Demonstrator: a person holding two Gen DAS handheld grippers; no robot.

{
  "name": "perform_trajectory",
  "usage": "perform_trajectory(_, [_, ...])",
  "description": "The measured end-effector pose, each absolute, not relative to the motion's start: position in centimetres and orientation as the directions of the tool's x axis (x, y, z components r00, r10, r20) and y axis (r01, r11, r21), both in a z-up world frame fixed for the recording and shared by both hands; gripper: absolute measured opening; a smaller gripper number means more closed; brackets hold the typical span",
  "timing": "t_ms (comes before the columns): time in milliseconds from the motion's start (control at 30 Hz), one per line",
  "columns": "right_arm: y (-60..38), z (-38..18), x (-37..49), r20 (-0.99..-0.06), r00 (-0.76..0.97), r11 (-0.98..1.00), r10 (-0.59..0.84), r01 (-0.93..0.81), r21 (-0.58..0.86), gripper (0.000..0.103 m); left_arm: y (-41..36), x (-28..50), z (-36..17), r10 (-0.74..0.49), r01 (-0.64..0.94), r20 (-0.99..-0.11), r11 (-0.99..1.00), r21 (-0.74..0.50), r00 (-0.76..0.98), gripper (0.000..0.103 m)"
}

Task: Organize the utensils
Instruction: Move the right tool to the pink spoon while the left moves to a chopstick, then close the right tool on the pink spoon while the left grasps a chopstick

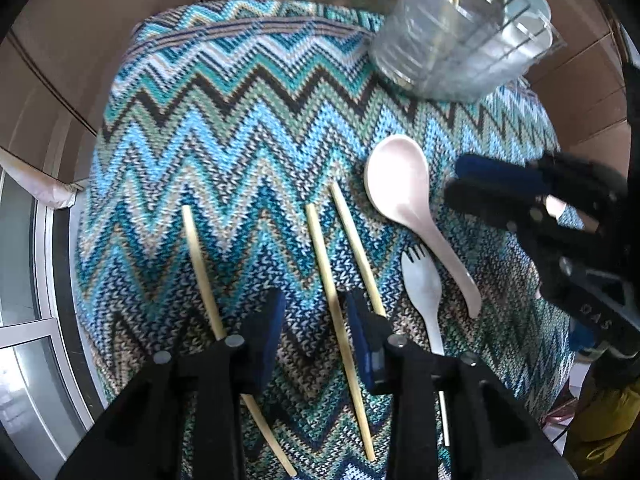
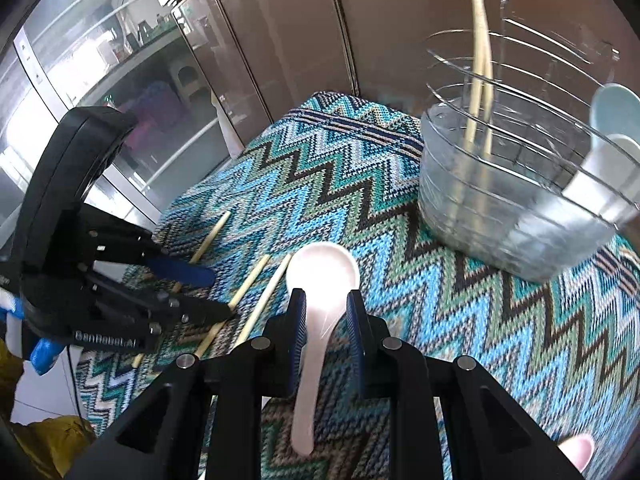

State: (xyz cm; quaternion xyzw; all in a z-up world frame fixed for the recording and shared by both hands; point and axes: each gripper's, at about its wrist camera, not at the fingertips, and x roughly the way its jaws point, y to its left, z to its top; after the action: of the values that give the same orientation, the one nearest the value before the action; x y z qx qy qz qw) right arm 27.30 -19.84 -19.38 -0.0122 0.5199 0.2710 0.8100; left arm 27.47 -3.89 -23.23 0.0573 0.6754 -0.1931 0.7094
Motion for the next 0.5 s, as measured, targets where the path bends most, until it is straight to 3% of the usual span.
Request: perform_trajectory(500, [-17.9,-22.2,30.5,-0.892,0.202,0.801,0.403,-0.55,0.237,0.021,-5.2,28.5,-24.2,-0.165,0.386,-0.986,0.908,-0.165,-0.034,0.024])
